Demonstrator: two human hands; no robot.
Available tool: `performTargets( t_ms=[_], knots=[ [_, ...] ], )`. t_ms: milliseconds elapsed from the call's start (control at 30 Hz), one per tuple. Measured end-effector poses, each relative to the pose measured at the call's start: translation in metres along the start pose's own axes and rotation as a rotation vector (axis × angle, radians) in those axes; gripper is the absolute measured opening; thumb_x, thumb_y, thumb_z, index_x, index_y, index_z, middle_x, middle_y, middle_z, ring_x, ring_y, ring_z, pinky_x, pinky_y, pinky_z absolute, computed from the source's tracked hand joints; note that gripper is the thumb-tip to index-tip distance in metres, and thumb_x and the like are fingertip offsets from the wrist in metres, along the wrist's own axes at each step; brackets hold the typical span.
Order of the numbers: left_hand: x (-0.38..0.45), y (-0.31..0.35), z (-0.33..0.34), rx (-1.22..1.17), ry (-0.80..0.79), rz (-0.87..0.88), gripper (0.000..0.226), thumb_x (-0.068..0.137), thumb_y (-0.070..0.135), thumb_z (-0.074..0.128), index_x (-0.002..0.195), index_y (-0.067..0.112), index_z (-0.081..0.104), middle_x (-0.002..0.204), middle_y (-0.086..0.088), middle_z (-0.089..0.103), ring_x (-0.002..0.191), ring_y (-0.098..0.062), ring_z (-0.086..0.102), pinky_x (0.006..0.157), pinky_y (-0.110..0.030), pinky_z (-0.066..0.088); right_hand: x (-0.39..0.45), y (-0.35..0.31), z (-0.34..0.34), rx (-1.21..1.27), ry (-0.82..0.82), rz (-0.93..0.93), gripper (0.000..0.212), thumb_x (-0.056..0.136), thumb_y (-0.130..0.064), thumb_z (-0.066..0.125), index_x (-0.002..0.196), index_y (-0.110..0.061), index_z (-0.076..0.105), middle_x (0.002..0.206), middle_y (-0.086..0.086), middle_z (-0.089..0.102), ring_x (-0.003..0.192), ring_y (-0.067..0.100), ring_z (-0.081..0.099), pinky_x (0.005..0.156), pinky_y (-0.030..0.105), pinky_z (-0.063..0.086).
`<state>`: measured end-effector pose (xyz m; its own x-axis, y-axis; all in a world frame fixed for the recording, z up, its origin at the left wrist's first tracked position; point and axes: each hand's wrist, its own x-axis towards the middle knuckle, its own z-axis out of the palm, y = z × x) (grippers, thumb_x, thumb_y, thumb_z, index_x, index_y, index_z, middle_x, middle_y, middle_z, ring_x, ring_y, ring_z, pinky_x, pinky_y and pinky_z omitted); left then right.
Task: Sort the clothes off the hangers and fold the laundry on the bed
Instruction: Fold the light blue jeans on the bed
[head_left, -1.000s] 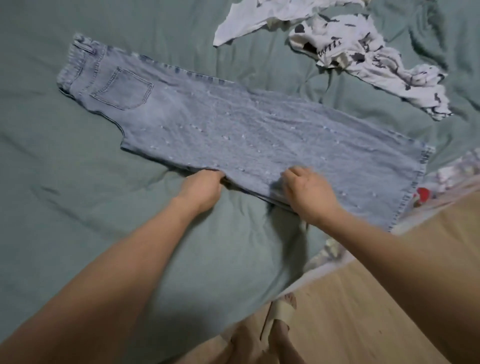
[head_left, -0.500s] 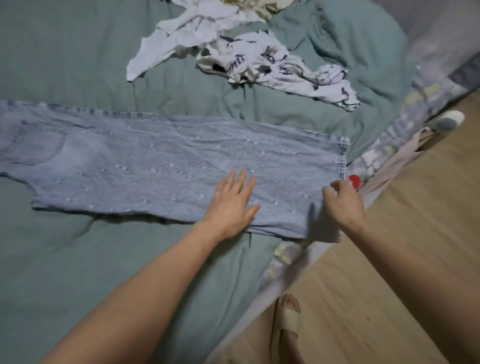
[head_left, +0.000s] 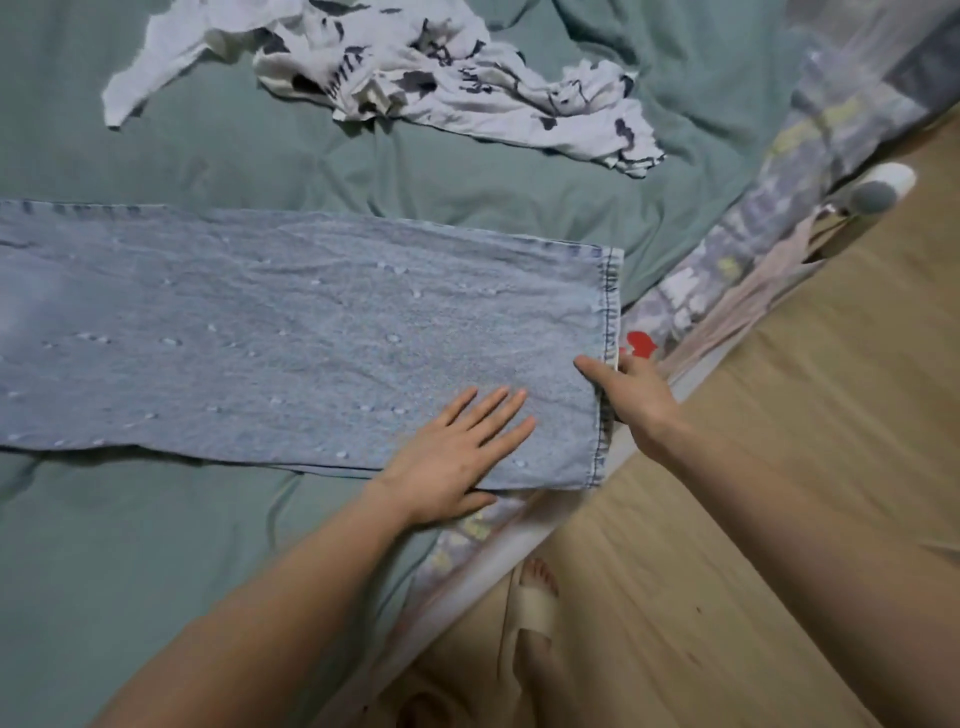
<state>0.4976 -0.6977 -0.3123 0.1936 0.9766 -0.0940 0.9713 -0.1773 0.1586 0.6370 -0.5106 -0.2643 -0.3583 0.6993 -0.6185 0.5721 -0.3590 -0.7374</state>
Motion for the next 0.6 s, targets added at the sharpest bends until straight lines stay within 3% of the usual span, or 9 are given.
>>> performTargets(
  t_ms=[100,200,267,333,367,467,533,600],
  knots=[
    [0.024,0.031,-0.012,-0.073,0.063,-0.125,0.103,0.077,0.056,0.063,0.154,0.009,0.011,0.16,-0.014,0.01,0.148,-0.027,0.013,0.117,-0.046,0.016,-0.001,-0.012,-0.009,0.009,-0.062,0.0,0.018,0.092,-0.018,0.062,0.105,-0.006,0.067,0.097,0.008,0.072,0.079,0.017,0.07,0.068,0.026,0.057],
    [0.036,0.047,-0.035,-0.266,0.252,-0.297,0.092,0.076,0.034,0.062,0.151,0.009,0.016,0.158,-0.009,0.021,0.145,-0.023,0.024,0.115,-0.042,0.022,0.0,-0.043,-0.015,0.065,-0.123,0.011,0.018,0.091,-0.007,0.06,0.107,0.0,0.064,0.088,0.011,0.07,0.06,0.011,0.067,0.05,0.02,0.051],
    [0.034,0.047,-0.064,-0.427,0.386,-0.374,0.081,0.075,0.029,0.051,0.149,0.011,0.025,0.155,-0.005,0.029,0.142,-0.018,0.031,0.116,-0.033,0.022,-0.003,-0.07,-0.016,0.122,-0.157,0.024,0.018,0.09,-0.004,0.06,0.105,0.005,0.062,0.088,0.02,0.069,0.059,0.022,0.064,0.054,0.026,0.052],
    [0.027,0.039,-0.098,-0.517,0.485,-0.435,0.074,0.076,0.027,0.05,0.147,0.013,0.035,0.151,-0.001,0.038,0.134,-0.013,0.04,0.107,-0.021,0.03,-0.009,-0.101,-0.011,0.155,-0.18,0.029,0.007,0.09,-0.006,0.057,0.088,0.001,0.058,0.066,0.017,0.065,0.047,0.023,0.053,0.044,0.024,0.043],
    [0.021,0.033,-0.117,-0.538,0.513,-0.475,0.072,0.075,0.024,0.049,0.146,0.018,0.037,0.148,0.001,0.043,0.127,-0.013,0.046,0.1,-0.019,0.036,-0.012,-0.118,-0.007,0.176,-0.19,0.024,0.013,0.092,-0.005,0.055,0.079,-0.004,0.054,0.053,0.009,0.06,0.04,0.019,0.048,0.038,0.02,0.039],
    [0.003,0.011,-0.179,-0.623,0.63,-0.595,0.053,0.081,0.019,0.046,0.134,0.024,0.048,0.127,-0.001,0.063,0.106,-0.016,0.059,0.085,-0.021,0.043,-0.024,-0.172,0.013,0.268,-0.219,-0.018,0.025,0.093,0.001,0.051,0.069,-0.007,0.052,0.044,0.001,0.058,0.038,0.011,0.055,0.037,0.019,0.045],
    [-0.009,-0.006,-0.217,-0.674,0.739,-0.716,0.034,0.088,0.016,0.048,0.119,0.014,0.061,0.102,-0.005,0.07,0.087,-0.018,0.061,0.072,-0.02,0.041,-0.038,-0.21,0.032,0.282,-0.215,-0.055,0.025,0.092,0.003,0.052,0.069,-0.006,0.049,0.049,0.005,0.058,0.037,0.008,0.057,0.039,0.02,0.049],
    [-0.024,-0.022,-0.25,-0.684,0.749,-0.843,0.028,0.091,0.02,0.046,0.112,0.012,0.063,0.091,-0.007,0.07,0.081,-0.021,0.059,0.069,-0.029,0.041,-0.053,-0.245,0.053,0.241,-0.179,-0.109,0.019,0.089,0.004,0.055,0.074,-0.005,0.047,0.062,0.009,0.054,0.037,0.007,0.056,0.038,0.021,0.049]
  ],
)
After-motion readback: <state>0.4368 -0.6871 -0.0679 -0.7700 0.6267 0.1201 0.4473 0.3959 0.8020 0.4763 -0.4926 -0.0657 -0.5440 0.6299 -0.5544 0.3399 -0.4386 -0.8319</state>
